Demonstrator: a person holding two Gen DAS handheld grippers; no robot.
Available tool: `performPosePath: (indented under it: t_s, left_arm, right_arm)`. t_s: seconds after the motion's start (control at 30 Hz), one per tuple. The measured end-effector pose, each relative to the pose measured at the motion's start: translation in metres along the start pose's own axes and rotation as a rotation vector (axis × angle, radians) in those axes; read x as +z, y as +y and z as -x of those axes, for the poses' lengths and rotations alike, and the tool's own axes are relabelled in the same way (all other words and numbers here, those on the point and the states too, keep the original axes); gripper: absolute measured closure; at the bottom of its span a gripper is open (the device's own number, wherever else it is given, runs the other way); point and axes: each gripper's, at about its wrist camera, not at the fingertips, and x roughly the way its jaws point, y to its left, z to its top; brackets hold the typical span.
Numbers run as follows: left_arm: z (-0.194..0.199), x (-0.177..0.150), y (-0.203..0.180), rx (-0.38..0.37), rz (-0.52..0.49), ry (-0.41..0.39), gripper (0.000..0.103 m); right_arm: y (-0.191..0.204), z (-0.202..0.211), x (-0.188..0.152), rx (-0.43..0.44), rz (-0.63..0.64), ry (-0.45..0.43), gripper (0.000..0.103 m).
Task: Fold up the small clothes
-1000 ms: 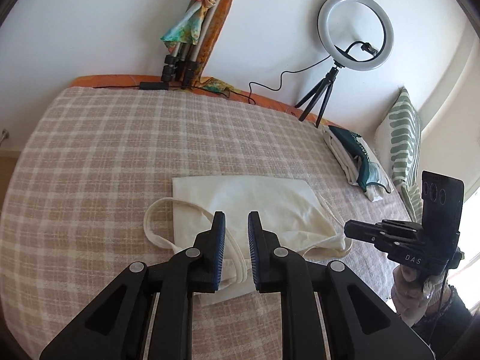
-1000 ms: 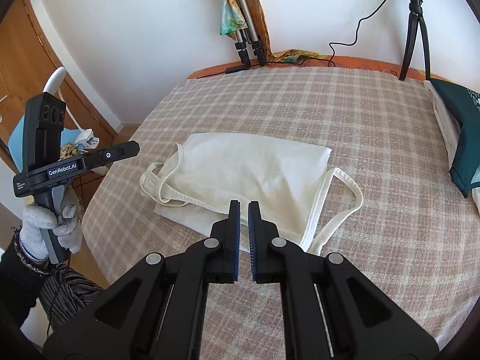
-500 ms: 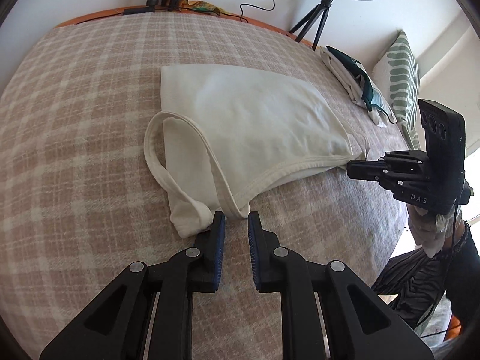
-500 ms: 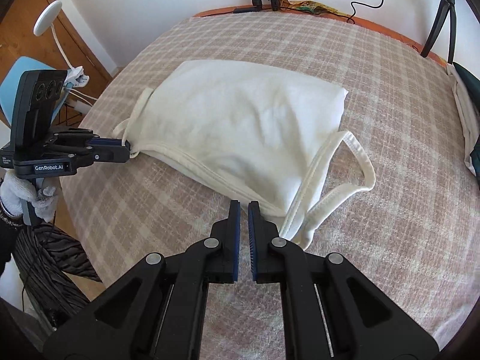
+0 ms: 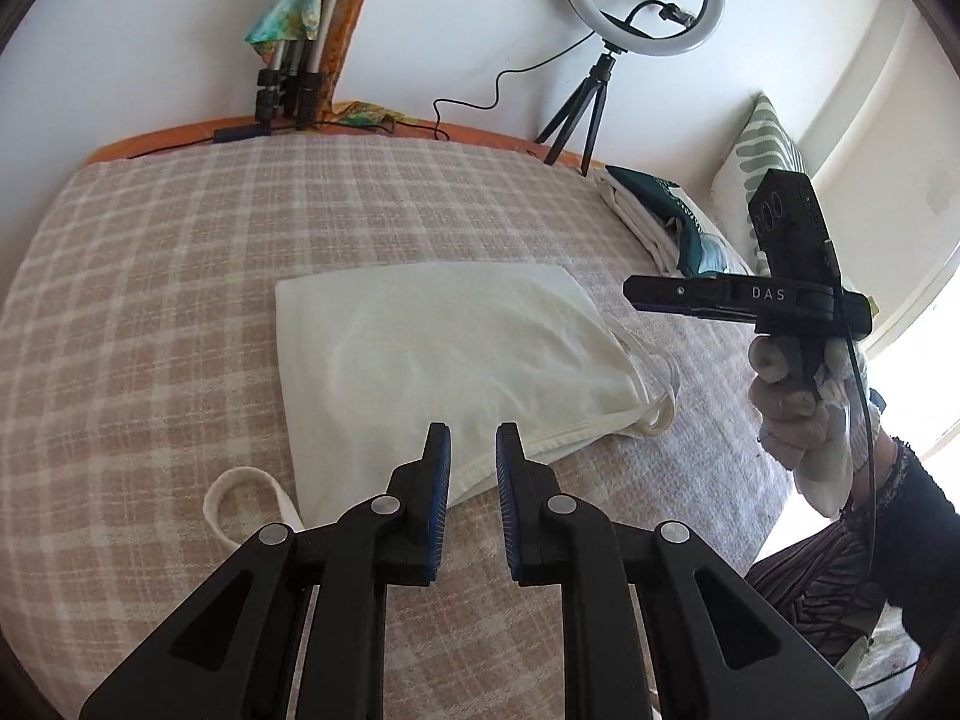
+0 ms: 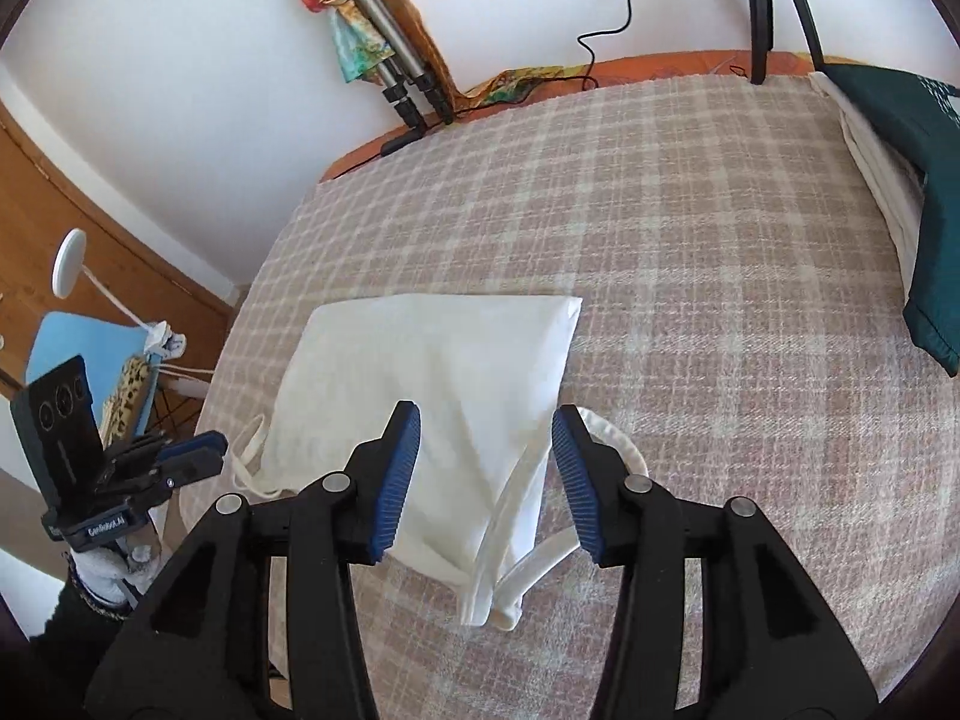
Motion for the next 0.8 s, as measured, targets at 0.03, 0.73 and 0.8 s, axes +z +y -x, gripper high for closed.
performPosePath:
  t_s: [0.03,0.73,0.8]
  left_arm:
    - [-0.007,-0.003,0.001,0.007,-0.005,0.023,0.089]
    - [-0.027,-0.024,-0.002,0.008,-0.076,0.154,0.086]
    - [-0.016,-0.017,0.001,-0.006,-0.063,0.119,0.085]
  right_arm:
    - [-0.009,-0.007,0.006,0.004,-0.049,0.003,0.055]
    - [-0.025,-0.041,0.030,-0.191,-0.135,-0.080,0.101]
    - [-0.009,-0.027,0.026,-0.201,-0.049,-0.106,0.101]
